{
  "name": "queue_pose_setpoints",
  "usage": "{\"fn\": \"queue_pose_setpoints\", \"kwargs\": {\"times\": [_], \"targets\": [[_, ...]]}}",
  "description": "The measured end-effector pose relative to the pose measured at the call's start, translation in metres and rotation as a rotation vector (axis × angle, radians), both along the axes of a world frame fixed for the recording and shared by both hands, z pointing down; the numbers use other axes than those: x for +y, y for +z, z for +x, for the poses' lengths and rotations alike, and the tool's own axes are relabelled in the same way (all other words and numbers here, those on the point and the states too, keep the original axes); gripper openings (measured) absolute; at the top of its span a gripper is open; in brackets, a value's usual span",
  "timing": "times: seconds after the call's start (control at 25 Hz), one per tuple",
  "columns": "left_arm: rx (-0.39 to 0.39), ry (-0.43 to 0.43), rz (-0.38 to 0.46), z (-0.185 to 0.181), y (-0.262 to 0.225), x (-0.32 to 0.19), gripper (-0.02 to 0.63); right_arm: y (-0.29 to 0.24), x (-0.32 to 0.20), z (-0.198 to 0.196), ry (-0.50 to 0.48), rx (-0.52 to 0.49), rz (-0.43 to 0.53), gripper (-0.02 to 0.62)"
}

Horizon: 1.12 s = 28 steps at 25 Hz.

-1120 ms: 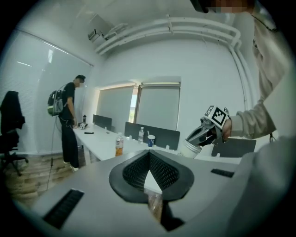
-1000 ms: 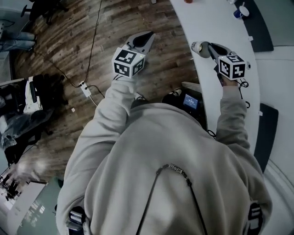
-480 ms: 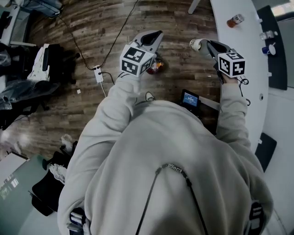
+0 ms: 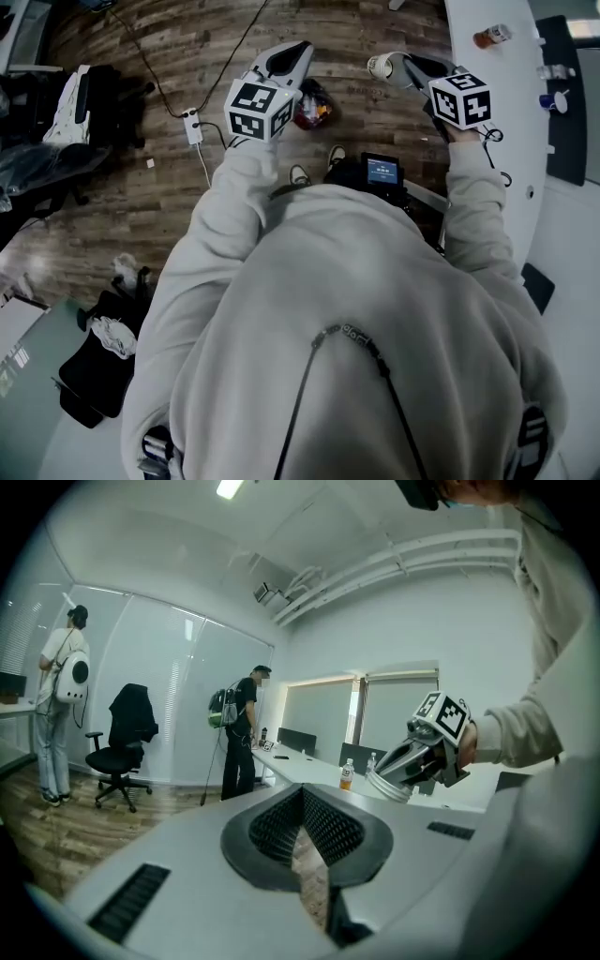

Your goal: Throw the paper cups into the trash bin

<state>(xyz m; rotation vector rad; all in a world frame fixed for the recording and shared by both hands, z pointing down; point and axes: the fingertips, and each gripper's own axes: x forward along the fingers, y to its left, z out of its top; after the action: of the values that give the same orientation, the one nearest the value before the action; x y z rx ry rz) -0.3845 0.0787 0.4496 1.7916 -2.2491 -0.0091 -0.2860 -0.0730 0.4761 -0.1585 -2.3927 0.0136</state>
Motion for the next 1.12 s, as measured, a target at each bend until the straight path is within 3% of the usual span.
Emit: {"fn": "queue_pose_setpoints", "kwargs": {"times": [0.36,0.48,0.6,0.76,1.12], "targets": [[0.019,-0.059,-0.068,-0.024,0.019,-0.030,0.003,0.021,-0.030,-0.040,-0.084,0.020,-0.051,0.039],[0.061,-0.109,-0.057,-0.031,0.021,-0.033,0.003,0.032,-0.037,-0.050,-0.110,0.021,-0.078,0.039],[0.093,-0.162,-0.038,-0.038,0.017,-0.027,0.003,0.048,-0.042,-0.061,-0.127,0.025,-0.114,0.040],[0.097,-0.212,-0.104,-0.051,0.037,-0.009,0.003,0.072,-0.031,-0.073,-0.150,0.045,-0.156,0.038],[0.125,-0.272,-0.161,-0.052,0.063,0.018,0.003,0.109,-0.031,-0.086,-0.157,0.073,-0.216,0.039]]}}
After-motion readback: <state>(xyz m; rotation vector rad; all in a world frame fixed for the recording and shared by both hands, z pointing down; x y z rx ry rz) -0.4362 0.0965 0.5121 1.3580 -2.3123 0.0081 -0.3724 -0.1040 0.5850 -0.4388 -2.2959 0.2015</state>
